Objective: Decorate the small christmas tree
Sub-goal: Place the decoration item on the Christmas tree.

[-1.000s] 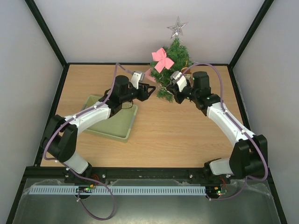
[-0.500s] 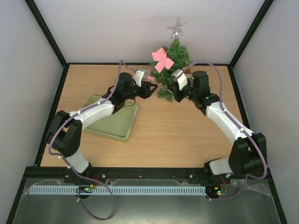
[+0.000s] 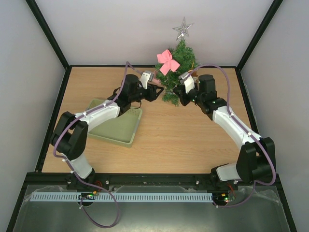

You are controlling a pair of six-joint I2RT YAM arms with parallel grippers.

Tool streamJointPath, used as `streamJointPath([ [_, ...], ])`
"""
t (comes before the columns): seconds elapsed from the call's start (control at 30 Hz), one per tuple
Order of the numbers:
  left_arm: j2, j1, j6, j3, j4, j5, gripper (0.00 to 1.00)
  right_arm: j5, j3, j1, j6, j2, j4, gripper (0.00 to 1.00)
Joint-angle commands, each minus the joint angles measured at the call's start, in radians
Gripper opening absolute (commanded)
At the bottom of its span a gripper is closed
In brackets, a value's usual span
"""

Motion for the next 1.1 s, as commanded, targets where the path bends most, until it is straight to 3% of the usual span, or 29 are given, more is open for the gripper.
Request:
streamJointPath([
  [0.0,0.010,0.007,0.012,0.029,0.005,-0.003,0.45,0.013,-0.016,-0.001,0.030,-0.002,0.047,0.09],
  [0.2,0.007,0.009,0.022,0.029,-0.003,-0.006,0.45,0.016,-0.017,-0.001,0.041,-0.013,0.047,0.15],
  [0.5,0.010,0.008,0.020,0.032,0.001,-0.006,0.44,0.040,-0.034,-0.001,0.054,-0.049,0.045,0.15],
  [0.7,0.015,0.007,0.022,0.030,0.000,-0.006,0.44,0.018,-0.042,-0.002,0.086,-0.043,0.064,0.02],
  [1.07,0.018,0.009,0.020,0.034,0.005,-0.009,0.43,-0.006,-0.083,-0.002,0.262,-0.068,0.127,0.02],
])
